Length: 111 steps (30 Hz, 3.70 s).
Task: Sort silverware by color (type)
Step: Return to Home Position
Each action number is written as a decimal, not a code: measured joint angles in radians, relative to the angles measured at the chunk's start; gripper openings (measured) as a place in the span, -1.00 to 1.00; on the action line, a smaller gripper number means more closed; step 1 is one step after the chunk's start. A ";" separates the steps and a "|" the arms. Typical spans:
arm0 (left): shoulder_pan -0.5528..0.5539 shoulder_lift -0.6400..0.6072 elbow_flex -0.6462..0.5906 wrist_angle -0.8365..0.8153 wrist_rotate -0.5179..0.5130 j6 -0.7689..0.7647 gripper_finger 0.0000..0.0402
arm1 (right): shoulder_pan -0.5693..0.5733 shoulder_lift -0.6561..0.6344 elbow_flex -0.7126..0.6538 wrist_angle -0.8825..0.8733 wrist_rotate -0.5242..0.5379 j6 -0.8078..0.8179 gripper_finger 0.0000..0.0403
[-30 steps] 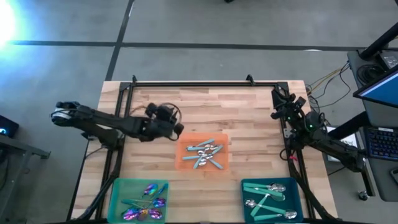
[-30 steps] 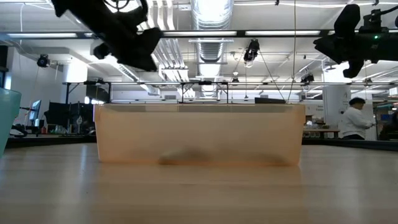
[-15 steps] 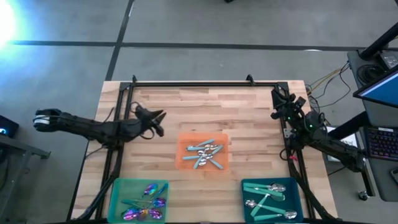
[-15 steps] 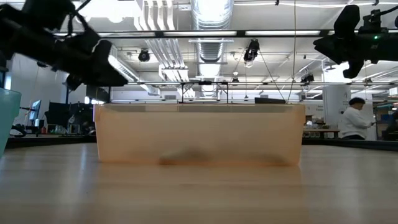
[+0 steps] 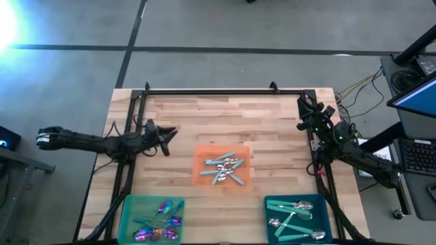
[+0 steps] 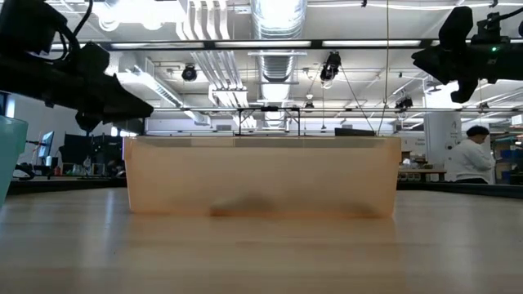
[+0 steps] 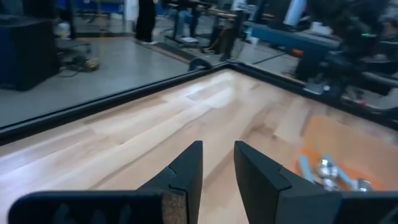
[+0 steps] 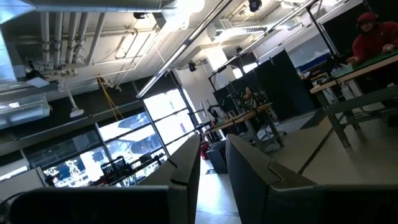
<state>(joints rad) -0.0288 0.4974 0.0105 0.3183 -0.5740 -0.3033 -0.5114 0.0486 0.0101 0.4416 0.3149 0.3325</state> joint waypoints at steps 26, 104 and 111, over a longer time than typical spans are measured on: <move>0.001 -0.292 0.000 -0.242 0.063 -0.109 -0.63 | 0.000 0.000 0.000 -0.002 0.000 0.000 -0.66; 0.001 -0.240 0.014 -0.200 0.008 -0.054 -0.63 | 0.000 0.000 0.000 -0.004 0.000 0.000 -0.66; 0.001 -0.240 0.014 -0.200 0.008 -0.054 -0.63 | 0.000 0.000 0.000 -0.004 0.000 0.000 -0.66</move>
<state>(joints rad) -0.0277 0.2577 0.0246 0.1187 -0.5655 -0.3569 -0.5114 0.0486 0.0098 0.4377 0.3151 0.3325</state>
